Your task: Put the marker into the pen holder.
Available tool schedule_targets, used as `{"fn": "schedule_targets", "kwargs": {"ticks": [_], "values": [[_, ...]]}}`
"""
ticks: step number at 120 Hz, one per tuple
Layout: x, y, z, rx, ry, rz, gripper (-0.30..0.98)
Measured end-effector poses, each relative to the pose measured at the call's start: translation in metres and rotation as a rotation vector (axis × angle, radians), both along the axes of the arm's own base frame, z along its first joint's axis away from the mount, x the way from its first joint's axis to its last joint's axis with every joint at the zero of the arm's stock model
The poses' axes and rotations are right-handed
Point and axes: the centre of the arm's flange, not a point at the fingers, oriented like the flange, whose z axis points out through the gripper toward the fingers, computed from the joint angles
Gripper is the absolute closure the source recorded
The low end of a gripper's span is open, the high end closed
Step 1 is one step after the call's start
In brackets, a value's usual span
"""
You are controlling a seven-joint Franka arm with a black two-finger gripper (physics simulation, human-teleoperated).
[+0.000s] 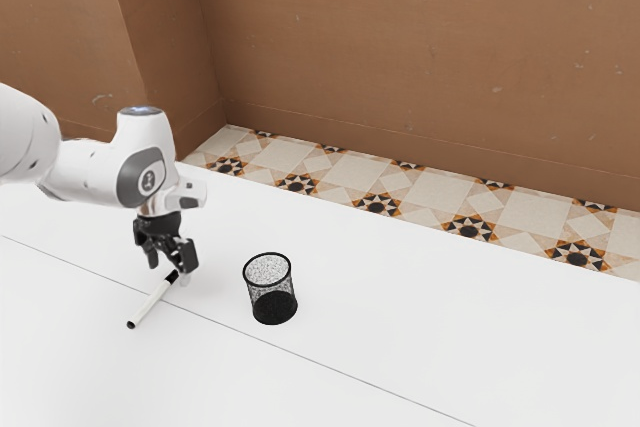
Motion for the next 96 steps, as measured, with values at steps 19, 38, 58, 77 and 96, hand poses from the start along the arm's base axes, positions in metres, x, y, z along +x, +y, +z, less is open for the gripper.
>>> {"fn": "schedule_targets", "kwargs": {"ticks": [19, 38, 58, 77, 96], "values": [[-0.01, 0.004, -0.009, -0.009, 0.03, 0.06, 0.0], [-0.009, 0.005, -0.016, 0.026, 0.037, 0.053, 0.0], [-0.004, 0.008, -0.023, 0.045, 0.025, 0.057, 0.0], [0.003, 0.008, -0.023, 0.053, -0.016, 0.063, 0.0], [0.005, 0.008, -0.027, 0.042, -0.043, 0.09, 0.0]]}}
